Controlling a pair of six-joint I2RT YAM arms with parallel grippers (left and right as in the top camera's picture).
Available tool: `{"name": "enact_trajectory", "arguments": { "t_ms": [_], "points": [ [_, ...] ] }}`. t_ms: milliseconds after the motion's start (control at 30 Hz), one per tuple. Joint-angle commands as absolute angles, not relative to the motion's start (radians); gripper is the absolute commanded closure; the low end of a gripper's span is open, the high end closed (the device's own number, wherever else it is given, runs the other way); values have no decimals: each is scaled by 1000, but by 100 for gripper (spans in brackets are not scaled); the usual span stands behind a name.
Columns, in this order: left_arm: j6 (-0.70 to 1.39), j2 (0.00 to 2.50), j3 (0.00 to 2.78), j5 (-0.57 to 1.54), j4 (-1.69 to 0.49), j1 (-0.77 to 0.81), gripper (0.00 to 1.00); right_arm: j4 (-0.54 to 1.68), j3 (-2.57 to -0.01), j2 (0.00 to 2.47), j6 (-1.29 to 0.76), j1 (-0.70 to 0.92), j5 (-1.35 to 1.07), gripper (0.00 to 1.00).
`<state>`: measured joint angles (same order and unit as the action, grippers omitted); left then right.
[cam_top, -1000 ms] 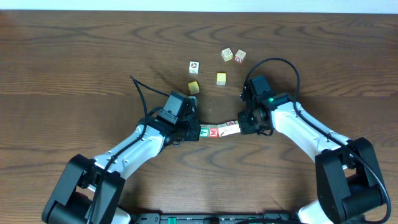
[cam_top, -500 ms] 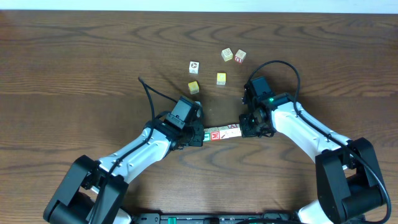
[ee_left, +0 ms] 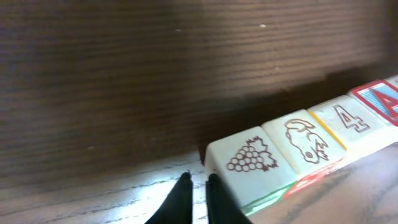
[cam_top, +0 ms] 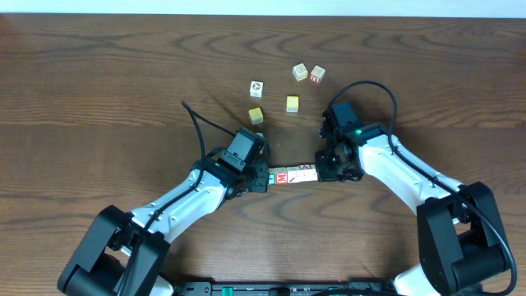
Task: Lift 5 blocks
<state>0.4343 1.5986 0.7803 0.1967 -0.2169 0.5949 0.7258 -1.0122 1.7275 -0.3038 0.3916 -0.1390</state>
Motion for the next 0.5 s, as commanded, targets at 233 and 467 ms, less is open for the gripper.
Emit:
{"name": "enact_trajectory", "arguments": {
  "t_ms": [233,467],
  "points": [
    [435,1590,808,281,-172,644,83,682,-1017,1737,-298,447,-285,99],
    [435,1590,808,271,-172,644,83,635,-1017,1737,-299,447,-259,98]
  ]
}}
